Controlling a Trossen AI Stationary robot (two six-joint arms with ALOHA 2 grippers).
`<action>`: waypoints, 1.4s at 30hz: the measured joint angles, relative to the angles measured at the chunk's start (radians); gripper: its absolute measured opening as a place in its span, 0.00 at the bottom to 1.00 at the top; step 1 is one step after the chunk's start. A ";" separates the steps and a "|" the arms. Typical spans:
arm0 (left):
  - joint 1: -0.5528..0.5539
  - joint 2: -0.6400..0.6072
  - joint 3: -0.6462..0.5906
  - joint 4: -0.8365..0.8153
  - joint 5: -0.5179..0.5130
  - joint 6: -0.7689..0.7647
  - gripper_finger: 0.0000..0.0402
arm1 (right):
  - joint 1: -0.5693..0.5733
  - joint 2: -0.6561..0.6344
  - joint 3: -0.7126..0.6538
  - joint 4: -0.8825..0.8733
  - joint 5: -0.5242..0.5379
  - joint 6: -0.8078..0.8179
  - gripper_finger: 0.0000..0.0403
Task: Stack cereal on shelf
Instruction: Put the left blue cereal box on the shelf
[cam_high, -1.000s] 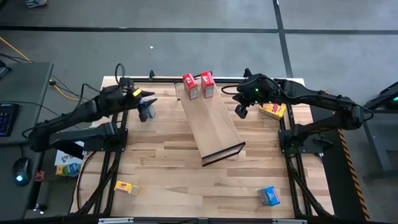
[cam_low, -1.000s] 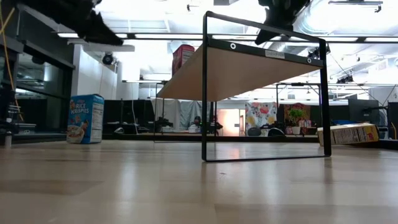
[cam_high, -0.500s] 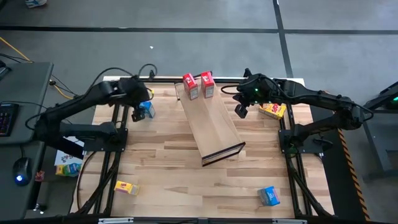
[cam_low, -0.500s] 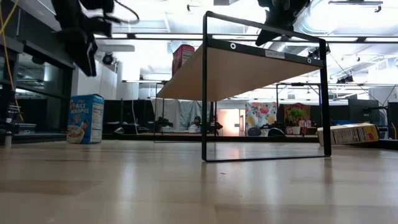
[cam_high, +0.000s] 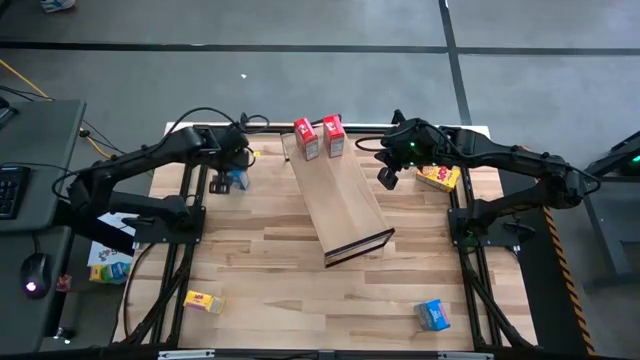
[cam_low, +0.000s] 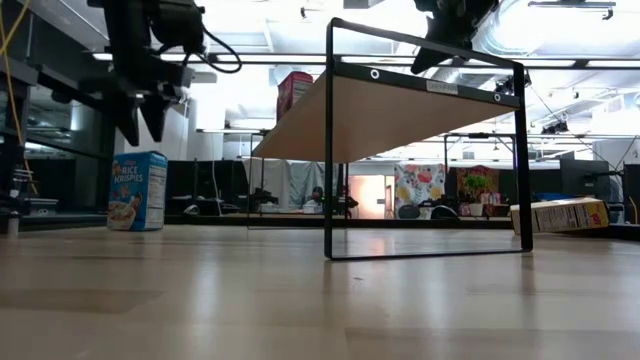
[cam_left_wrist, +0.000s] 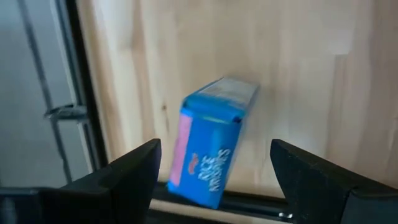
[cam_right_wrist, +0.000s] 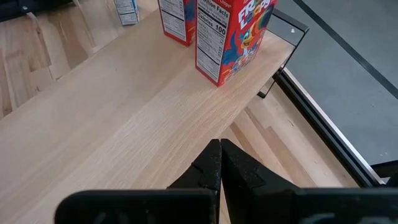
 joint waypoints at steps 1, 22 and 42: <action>0.003 0.005 0.000 0.000 0.014 0.007 0.73 | 0.000 0.000 0.000 0.000 0.000 0.000 0.00; 0.092 0.262 0.000 0.012 0.020 0.016 0.73 | 0.000 0.000 0.000 0.000 0.000 0.001 0.00; 0.067 0.289 0.038 -0.057 0.060 -0.039 0.30 | 0.000 0.001 0.000 0.000 0.000 0.001 0.00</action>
